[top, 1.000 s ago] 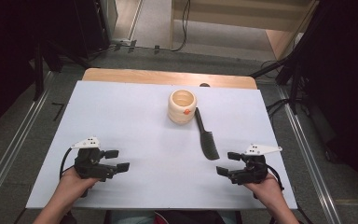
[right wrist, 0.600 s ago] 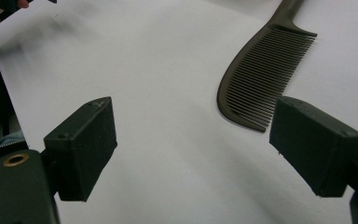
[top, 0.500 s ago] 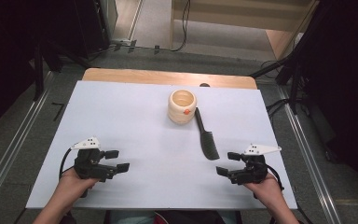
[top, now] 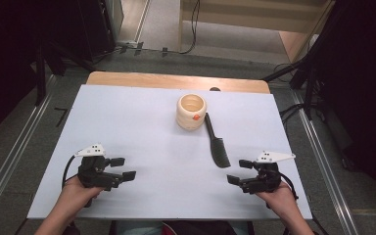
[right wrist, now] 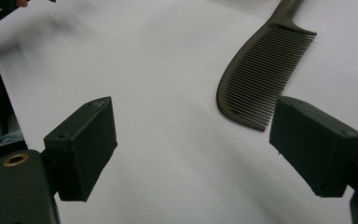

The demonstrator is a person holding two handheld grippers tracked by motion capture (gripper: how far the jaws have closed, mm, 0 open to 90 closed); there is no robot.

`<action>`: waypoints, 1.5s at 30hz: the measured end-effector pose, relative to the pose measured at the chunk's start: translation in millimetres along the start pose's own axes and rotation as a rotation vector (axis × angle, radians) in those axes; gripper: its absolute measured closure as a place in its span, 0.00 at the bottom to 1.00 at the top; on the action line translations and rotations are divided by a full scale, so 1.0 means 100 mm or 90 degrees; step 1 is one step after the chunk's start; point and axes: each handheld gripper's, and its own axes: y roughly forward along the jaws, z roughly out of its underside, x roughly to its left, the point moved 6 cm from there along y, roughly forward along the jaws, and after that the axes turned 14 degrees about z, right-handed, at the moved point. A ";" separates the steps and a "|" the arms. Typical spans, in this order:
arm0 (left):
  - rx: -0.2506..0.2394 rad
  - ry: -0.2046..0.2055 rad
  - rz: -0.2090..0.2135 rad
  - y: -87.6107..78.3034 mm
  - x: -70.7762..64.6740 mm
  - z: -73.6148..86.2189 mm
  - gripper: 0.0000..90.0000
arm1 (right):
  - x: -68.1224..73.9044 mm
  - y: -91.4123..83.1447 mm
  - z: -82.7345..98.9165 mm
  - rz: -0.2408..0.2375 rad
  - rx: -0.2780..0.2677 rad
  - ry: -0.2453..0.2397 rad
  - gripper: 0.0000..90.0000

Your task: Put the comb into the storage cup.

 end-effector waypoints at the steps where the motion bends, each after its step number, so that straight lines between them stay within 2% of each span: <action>1: 0.000 0.000 0.000 0.00 0.00 0.00 0.22 | 0.00 0.00 0.00 0.000 0.000 0.000 0.14; 12: 0.003 0.001 0.000 0.00 0.00 0.00 0.22 | -0.01 0.02 -0.02 -0.008 0.003 -0.001 0.14; 17: 0.001 0.000 -0.001 0.00 0.00 0.00 0.22 | -0.04 0.06 -0.08 -0.005 0.003 0.008 0.14; 21: 0.001 -0.002 -0.002 -0.01 0.01 0.01 0.22 | -0.06 0.07 -0.16 0.001 -0.011 -0.002 0.14; 28: 0.000 -0.004 -0.002 -0.02 0.02 0.01 0.22 | -0.10 0.11 -0.23 0.006 -0.010 0.000 0.15; 34: -0.002 -0.002 -0.004 -0.02 0.00 0.01 0.22 | -0.13 0.17 -0.34 0.008 -0.004 0.015 0.15; 45: 0.000 -0.003 -0.002 -0.01 0.02 0.00 0.22 | -0.14 0.26 -0.48 0.006 -0.003 0.002 0.15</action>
